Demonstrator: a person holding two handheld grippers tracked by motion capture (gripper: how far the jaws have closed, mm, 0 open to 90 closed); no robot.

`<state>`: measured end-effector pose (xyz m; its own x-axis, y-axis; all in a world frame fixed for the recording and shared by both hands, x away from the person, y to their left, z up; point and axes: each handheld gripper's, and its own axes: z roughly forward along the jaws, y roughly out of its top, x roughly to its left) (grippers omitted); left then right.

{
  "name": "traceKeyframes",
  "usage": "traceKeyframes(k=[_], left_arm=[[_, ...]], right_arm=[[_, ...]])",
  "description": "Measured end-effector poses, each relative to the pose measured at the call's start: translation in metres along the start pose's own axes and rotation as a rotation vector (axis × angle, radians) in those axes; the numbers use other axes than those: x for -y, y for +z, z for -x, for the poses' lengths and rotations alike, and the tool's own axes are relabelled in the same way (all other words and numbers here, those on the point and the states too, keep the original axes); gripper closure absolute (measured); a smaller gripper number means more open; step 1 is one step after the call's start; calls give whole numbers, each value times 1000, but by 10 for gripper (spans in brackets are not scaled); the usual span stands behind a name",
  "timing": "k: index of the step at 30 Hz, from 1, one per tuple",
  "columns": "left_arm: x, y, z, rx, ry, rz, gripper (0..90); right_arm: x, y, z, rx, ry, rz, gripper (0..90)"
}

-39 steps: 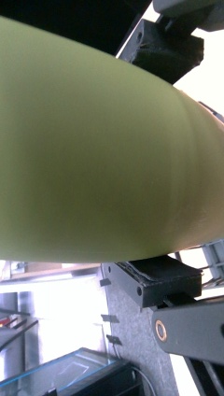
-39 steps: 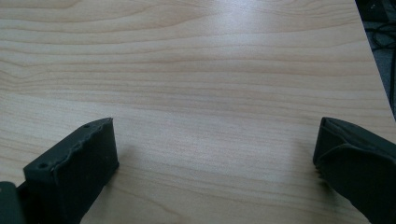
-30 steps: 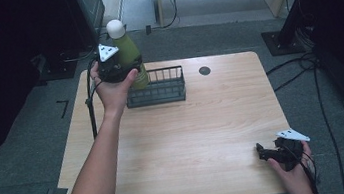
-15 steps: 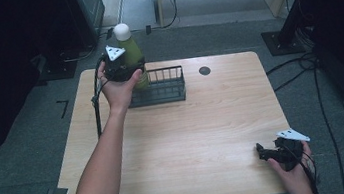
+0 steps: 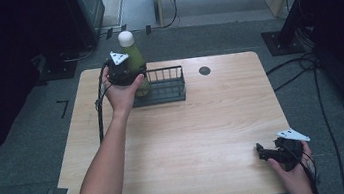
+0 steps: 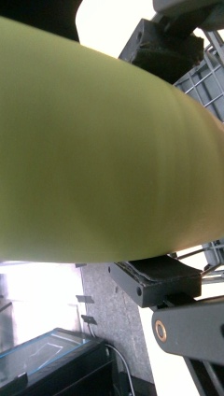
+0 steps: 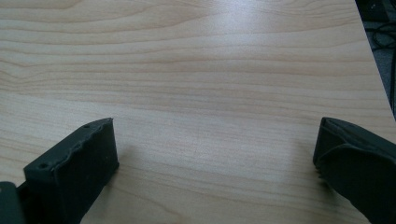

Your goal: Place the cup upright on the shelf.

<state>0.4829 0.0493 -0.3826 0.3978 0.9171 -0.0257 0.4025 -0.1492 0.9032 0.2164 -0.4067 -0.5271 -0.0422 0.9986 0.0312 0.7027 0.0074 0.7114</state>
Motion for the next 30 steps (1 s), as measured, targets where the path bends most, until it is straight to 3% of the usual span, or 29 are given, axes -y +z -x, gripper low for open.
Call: traceKeyframes(k=[9,15,23,30], left_arm=[[-2,1,-3,18,-11,-16,204],[-1,3,-6,50,-50,-36,157],[0,-1,-8,53,-59,-41,129],[-1,-10,-10,45,-84,-23,8]], right_arm=[[0,0,0,0,-1,1,0],[0,0,0,0,-1,1,0],[0,0,0,0,-2,1,0],[0,0,0,0,-2,0,0]])
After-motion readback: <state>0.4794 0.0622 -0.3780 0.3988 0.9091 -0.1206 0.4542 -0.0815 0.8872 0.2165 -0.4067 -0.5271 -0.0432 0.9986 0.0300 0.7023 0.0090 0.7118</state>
